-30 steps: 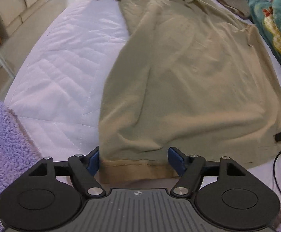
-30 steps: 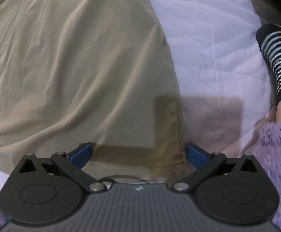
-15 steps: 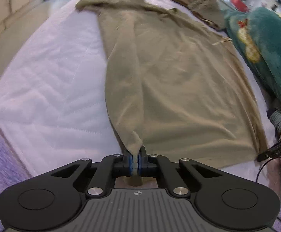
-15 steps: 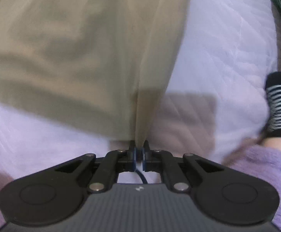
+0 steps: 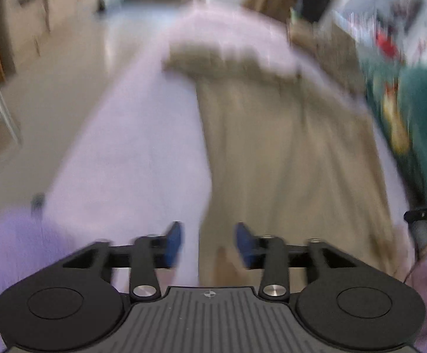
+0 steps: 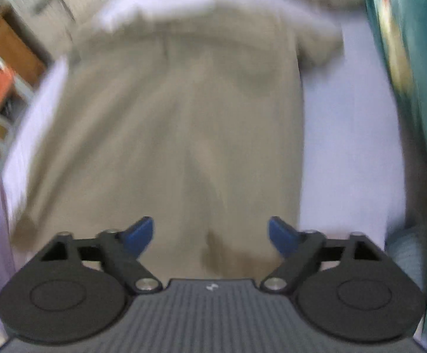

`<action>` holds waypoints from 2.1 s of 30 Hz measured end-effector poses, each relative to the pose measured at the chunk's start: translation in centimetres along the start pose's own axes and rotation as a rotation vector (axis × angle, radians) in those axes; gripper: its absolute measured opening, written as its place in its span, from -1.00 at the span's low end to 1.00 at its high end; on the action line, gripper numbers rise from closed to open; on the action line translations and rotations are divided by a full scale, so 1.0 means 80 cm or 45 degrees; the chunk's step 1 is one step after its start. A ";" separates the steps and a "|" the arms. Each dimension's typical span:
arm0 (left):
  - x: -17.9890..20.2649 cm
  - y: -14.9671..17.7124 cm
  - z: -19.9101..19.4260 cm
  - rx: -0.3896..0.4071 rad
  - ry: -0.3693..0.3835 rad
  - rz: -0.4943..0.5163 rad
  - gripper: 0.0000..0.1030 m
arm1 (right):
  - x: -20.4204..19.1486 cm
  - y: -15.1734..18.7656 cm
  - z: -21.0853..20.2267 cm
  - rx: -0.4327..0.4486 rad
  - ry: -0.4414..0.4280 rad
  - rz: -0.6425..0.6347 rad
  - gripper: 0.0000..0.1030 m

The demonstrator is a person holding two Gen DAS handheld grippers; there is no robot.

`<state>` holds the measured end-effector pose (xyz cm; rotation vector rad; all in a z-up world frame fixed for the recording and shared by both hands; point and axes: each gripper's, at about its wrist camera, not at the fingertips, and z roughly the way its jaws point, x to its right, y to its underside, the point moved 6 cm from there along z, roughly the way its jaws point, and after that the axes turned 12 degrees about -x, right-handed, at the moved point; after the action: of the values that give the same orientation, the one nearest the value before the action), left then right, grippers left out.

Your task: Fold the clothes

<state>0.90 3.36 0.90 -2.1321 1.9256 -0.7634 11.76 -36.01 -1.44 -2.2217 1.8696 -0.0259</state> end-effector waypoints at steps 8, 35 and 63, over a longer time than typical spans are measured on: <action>0.089 -0.109 0.111 0.126 0.020 0.154 0.50 | 0.053 -0.198 -0.008 0.544 -0.064 0.245 0.98; 0.101 -0.171 0.265 0.069 0.031 0.345 0.51 | 0.137 -0.365 0.196 0.388 0.314 0.119 -0.41; 0.096 -0.168 0.241 0.102 -0.148 0.349 0.60 | 0.172 -0.281 0.150 0.158 0.887 -0.102 -0.92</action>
<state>22.11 -6.01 -7.54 -1.7748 2.0303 -0.6366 38.05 -43.94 -10.69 -2.3768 1.9927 -1.0165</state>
